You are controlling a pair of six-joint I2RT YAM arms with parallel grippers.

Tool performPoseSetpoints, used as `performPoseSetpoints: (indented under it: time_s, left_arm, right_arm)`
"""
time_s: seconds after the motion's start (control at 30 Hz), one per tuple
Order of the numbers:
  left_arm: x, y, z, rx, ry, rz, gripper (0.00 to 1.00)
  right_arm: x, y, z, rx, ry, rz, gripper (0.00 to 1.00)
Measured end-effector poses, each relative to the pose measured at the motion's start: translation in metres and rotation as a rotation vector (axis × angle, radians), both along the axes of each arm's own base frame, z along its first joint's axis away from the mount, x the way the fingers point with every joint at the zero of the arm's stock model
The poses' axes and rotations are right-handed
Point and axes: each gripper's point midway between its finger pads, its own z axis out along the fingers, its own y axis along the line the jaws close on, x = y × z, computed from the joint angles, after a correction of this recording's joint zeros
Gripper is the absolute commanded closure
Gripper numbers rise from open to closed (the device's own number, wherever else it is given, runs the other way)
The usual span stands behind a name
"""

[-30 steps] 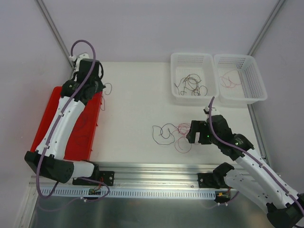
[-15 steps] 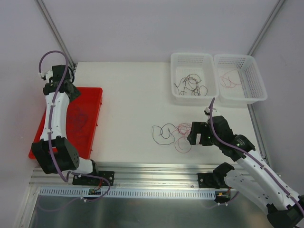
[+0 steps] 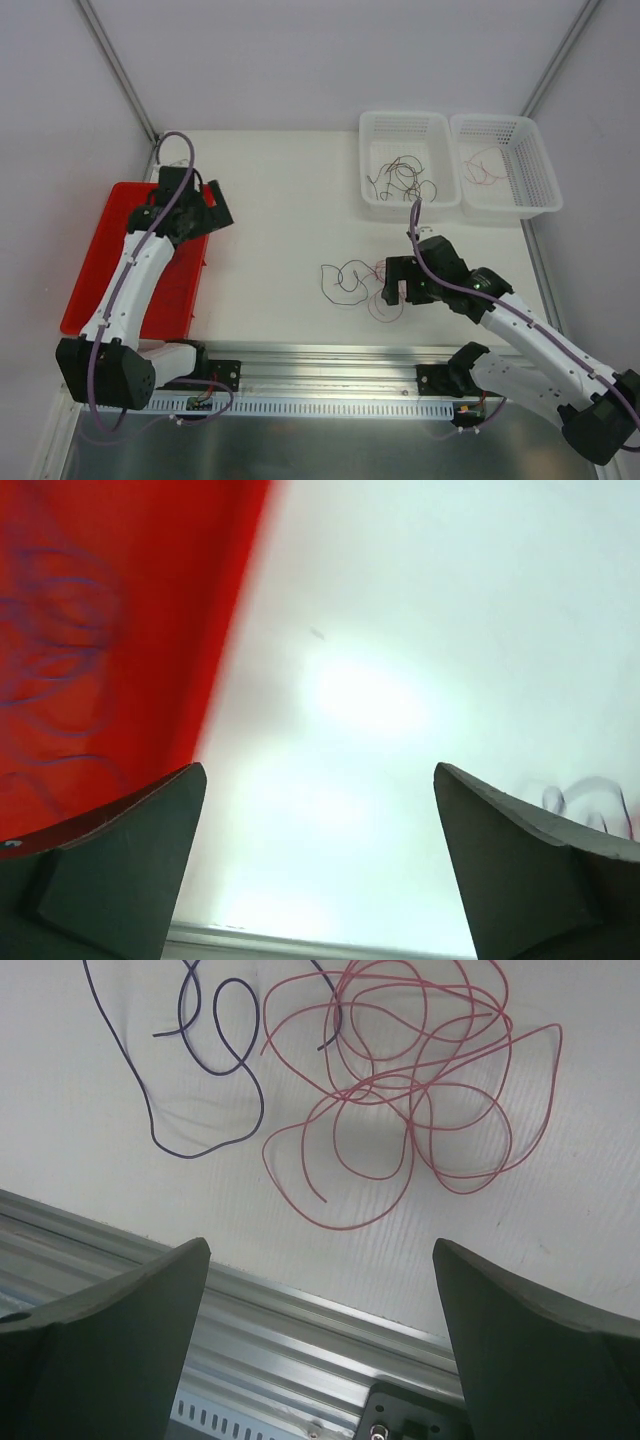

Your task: Untangle the cables

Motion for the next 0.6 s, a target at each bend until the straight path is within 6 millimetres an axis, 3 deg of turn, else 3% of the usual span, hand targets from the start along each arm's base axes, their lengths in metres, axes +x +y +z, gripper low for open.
performPoseSetpoints:
  time_s: [0.1,0.3,0.6]
  left_arm:
    - [-0.011,-0.062,-0.017,-0.073,0.033,-0.212,0.01]
    - [-0.04,-0.154,-0.048,-0.138,0.123,-0.464,0.04]
    - [-0.045,-0.256,-0.103,-0.098,0.278,-0.632,0.08]
  right_arm:
    - [0.002,0.005,-0.004,-0.011,0.01,0.009,0.0]
    - [0.008,0.009,-0.002,0.0,-0.01,-0.005,0.0]
    - [0.011,0.002,-0.005,-0.003,-0.037,-0.055,0.0]
